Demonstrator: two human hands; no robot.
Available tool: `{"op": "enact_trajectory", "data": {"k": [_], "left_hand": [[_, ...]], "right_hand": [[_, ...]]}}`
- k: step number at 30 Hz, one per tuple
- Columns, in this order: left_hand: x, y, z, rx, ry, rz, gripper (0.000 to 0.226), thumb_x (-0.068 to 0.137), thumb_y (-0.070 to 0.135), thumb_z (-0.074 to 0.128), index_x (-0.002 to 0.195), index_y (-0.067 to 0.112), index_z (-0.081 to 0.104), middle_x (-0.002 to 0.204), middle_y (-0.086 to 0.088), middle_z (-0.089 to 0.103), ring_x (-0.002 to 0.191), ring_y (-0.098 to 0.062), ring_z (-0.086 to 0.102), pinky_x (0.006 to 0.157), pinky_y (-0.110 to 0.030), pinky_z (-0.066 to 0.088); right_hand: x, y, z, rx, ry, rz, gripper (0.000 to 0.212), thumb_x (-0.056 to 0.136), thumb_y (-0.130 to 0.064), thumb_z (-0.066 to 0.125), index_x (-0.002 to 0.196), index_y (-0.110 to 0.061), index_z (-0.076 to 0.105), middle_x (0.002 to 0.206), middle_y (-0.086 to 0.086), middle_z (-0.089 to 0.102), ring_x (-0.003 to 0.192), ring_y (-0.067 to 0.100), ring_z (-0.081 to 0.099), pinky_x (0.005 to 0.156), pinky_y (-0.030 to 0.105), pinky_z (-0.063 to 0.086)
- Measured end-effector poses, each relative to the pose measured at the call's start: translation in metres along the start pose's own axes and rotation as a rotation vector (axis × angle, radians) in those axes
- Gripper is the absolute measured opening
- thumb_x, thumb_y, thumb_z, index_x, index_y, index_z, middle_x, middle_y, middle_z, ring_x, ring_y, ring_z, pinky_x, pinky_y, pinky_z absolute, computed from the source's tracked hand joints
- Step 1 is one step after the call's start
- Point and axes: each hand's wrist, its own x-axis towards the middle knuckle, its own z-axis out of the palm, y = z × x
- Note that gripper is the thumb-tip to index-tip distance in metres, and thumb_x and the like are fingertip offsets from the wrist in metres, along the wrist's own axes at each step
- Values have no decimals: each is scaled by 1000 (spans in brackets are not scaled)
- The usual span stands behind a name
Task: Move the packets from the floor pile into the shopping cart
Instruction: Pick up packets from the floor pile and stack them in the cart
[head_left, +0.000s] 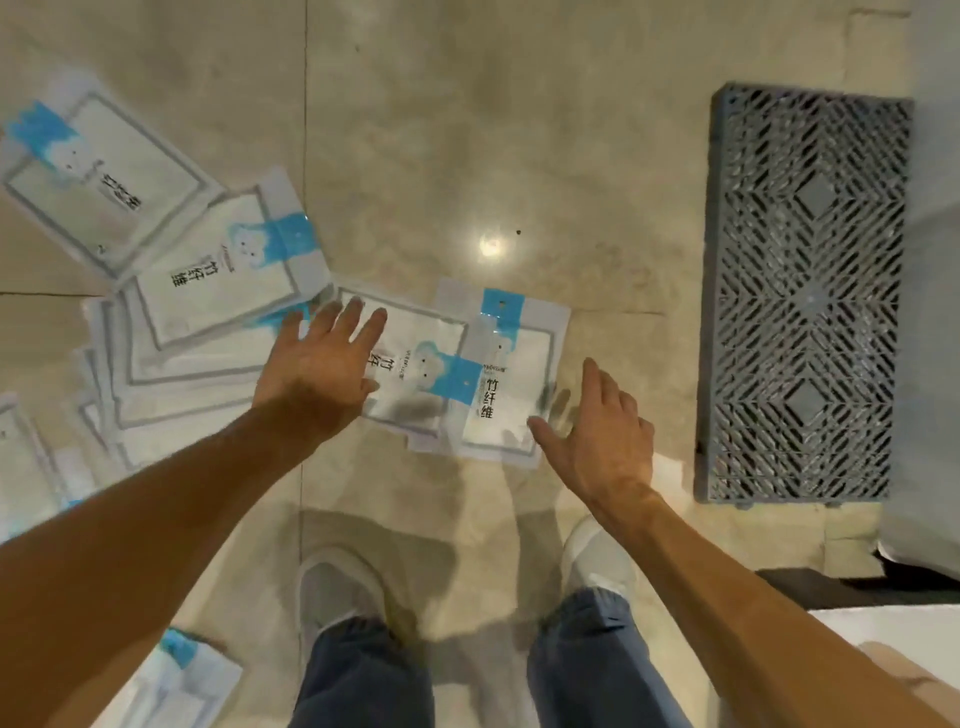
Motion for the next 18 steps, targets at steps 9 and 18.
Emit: {"op": "enact_trajectory", "data": {"k": [9, 18], "left_hand": [[106, 11, 68, -29, 67, 102, 98, 75, 42, 86, 151, 11, 32, 152, -16, 38, 139, -37, 35, 113, -55, 28], [103, 8, 44, 187, -34, 170, 64, 74, 76, 65, 103, 19, 69, 92, -1, 55, 101, -26, 52, 93, -43, 30]], "right_hand": [[83, 3, 101, -8, 181, 142, 98, 74, -81, 67, 133, -6, 41, 128, 11, 49, 117, 29, 50, 94, 45, 49], [87, -2, 103, 940, 35, 292, 32, 81, -18, 86, 100, -15, 61, 103, 5, 73, 94, 26, 72, 88, 48, 60]]}}
